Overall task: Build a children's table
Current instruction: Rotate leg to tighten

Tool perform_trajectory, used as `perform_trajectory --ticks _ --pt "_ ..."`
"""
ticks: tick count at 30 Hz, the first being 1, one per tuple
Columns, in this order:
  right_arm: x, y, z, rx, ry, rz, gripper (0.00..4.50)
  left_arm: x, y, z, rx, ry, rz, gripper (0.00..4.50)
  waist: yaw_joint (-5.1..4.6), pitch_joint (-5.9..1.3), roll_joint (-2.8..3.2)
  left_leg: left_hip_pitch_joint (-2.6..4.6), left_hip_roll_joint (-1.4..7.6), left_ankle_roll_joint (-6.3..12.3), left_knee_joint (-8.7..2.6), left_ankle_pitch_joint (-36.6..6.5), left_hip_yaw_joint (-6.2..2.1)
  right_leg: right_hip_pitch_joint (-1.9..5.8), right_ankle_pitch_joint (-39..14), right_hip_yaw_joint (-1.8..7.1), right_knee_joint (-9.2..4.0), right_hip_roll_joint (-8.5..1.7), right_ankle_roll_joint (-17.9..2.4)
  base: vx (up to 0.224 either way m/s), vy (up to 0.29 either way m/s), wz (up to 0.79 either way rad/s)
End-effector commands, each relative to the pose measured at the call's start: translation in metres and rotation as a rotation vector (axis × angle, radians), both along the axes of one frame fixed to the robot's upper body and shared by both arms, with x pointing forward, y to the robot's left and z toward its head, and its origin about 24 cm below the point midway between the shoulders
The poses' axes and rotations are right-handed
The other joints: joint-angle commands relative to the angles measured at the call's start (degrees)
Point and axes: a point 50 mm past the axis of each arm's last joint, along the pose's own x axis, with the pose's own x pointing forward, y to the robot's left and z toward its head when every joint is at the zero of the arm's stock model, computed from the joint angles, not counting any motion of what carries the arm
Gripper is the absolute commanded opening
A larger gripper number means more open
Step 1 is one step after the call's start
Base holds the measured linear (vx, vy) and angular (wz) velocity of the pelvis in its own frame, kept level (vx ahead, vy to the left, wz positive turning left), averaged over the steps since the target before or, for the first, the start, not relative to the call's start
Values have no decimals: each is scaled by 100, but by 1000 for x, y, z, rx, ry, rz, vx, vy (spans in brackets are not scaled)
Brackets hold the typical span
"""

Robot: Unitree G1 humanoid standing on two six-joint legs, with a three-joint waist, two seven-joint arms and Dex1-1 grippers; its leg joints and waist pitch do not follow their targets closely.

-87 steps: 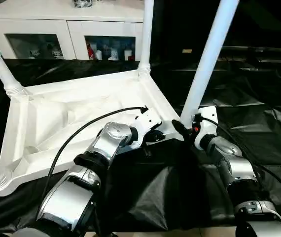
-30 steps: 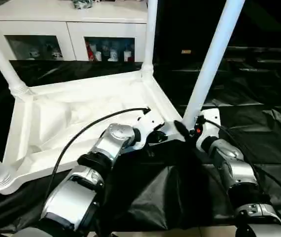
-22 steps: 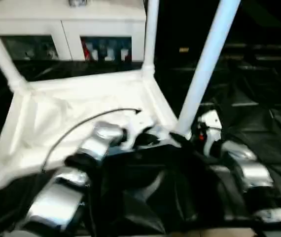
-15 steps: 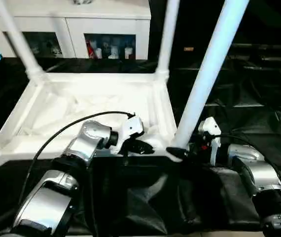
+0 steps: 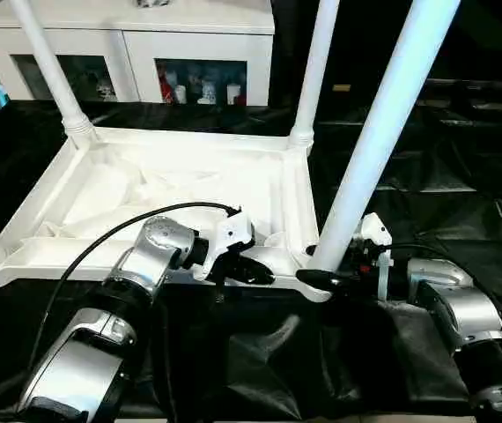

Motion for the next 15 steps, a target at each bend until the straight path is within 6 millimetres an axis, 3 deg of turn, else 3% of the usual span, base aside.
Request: perform_trajectory --ticks 1,5,6,9,11,12,15 --pt "-8 17 -9 13 38 61 265 2 -12 1 -46 -21 54 0 -11 -352 -95 140 410 361 -342 -1067 -175 200 -904 260 -363 -434 -1442 0 0 0" --pt "5 19 -24 -32 37 -207 261 16 -23 0 -24 -96 223 0 -52 -323 -98 155 396 187 -375 -1368 -197 171 -1458 268 -428 -448 -1304 0 0 0" --pt "8 20 -26 -43 35 -256 259 19 -26 0 -19 -110 259 0 -98 -292 -90 184 385 45 -392 -1618 -211 131 -1895 271 -486 -464 -1222 0 0 0" --pt "18 23 -33 -108 15 -411 259 27 -36 1 -21 -131 381 0 -168 -266 -109 223 373 -131 -413 -2041 -266 118 -2791 263 -591 -483 -909 0 0 0" --pt "22 29 -36 -105 26 -497 253 30 -44 2 -27 -137 445 0 -209 -276 -81 227 372 -177 -430 -2109 -278 104 -2866 265 -605 -469 -829 0 0 0" --pt "24 33 -36 -89 39 -536 251 32 -47 3 -30 -142 472 0 -211 -277 -103 230 366 -158 -429 -2161 -287 110 -2864 255 -619 -467 -805 0 0 0" --pt "28 45 -38 -70 62 -612 251 34 -56 4 -35 -159 518 0 -212 -281 -96 238 362 -117 -428 -2143 -275 84 -2754 273 -628 -462 -804 0 0 0"
